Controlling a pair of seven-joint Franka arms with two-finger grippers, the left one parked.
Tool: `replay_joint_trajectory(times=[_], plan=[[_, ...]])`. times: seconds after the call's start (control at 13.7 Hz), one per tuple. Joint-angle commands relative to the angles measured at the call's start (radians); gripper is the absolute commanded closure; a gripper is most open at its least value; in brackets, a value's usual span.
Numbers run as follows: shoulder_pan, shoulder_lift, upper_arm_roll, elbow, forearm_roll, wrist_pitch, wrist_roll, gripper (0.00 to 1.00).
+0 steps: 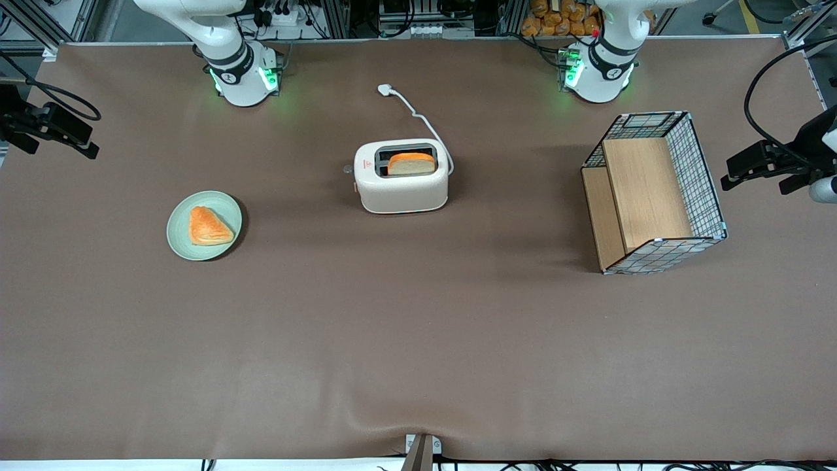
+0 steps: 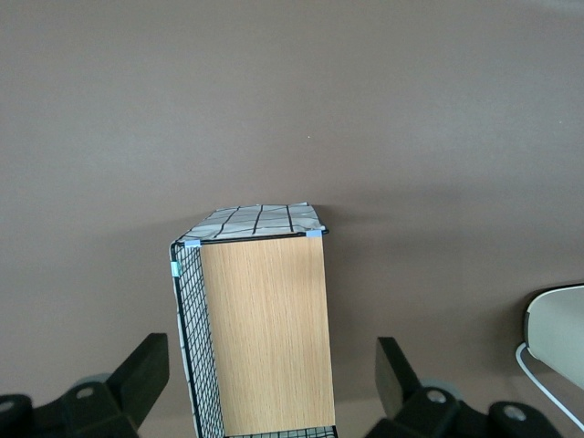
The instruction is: Press toaster button with right arm
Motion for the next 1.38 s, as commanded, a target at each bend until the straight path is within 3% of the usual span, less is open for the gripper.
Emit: replay_joint_trajectory(times=[0.0,1.31], plan=[[-0.002,-0.013,0.006,-0.011,-0.021,0.007,-0.014,0.00],[-0.005,0.006,0.003,-0.006,-0.012,0.013,-0.019,0.00]])
